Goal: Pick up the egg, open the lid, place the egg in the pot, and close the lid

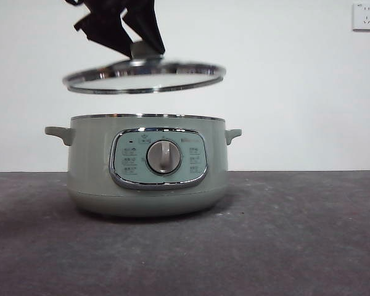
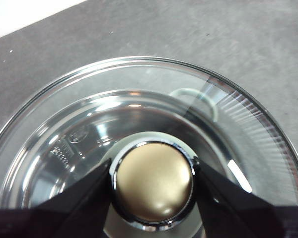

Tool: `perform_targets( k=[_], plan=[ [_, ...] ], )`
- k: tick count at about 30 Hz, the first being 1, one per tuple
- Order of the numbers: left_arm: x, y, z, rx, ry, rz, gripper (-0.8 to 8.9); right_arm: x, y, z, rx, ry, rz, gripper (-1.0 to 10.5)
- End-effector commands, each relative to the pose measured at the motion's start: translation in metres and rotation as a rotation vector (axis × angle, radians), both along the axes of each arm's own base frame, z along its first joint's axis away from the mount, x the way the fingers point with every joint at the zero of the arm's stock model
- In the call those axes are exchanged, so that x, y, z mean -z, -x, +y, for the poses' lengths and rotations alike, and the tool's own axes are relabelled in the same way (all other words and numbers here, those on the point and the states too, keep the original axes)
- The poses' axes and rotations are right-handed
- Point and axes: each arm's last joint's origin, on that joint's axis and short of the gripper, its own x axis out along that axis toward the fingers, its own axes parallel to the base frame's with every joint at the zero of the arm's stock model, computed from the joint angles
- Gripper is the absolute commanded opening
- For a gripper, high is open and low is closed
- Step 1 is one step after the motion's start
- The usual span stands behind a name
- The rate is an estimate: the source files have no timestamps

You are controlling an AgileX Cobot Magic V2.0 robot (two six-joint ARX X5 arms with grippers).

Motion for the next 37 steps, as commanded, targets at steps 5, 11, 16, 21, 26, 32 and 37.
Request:
perform_targets(
  k=[5, 11, 16, 21, 26, 32, 37],
  plan=[
    [0.006, -0.014, -0.008, 0.006, 0.011, -0.051, -0.08, 0.004, 0.013, -0.009, 0.006, -0.022, 0.006, 4.1],
    [0.013, -0.021, -0.012, -0.015, 0.0, -0.06, -0.08, 0.011, 0.014, -0.01, 0.004, -0.013, 0.022, 4.1],
    [0.02, -0.026, -0.013, -0.022, -0.013, -0.045, -0.08, 0.024, 0.011, -0.008, 0.008, 0.011, 0.064, 4.1],
    [0.026, -0.029, -0.015, -0.024, -0.023, -0.032, -0.08, 0.033, 0.007, -0.005, 0.009, 0.034, 0.096, 4.1],
    [0.03, -0.031, -0.016, -0.026, -0.031, -0.019, -0.08, 0.034, 0.007, -0.005, 0.008, 0.036, 0.097, 4.1],
    [0.042, -0.036, -0.018, -0.025, -0.049, 0.015, -0.08, 0.034, 0.007, -0.005, 0.009, 0.035, 0.096, 4.1],
    [0.049, -0.038, -0.022, -0.02, -0.06, 0.036, -0.08, 0.034, 0.007, -0.005, 0.013, 0.036, 0.095, 4.1]
  ],
)
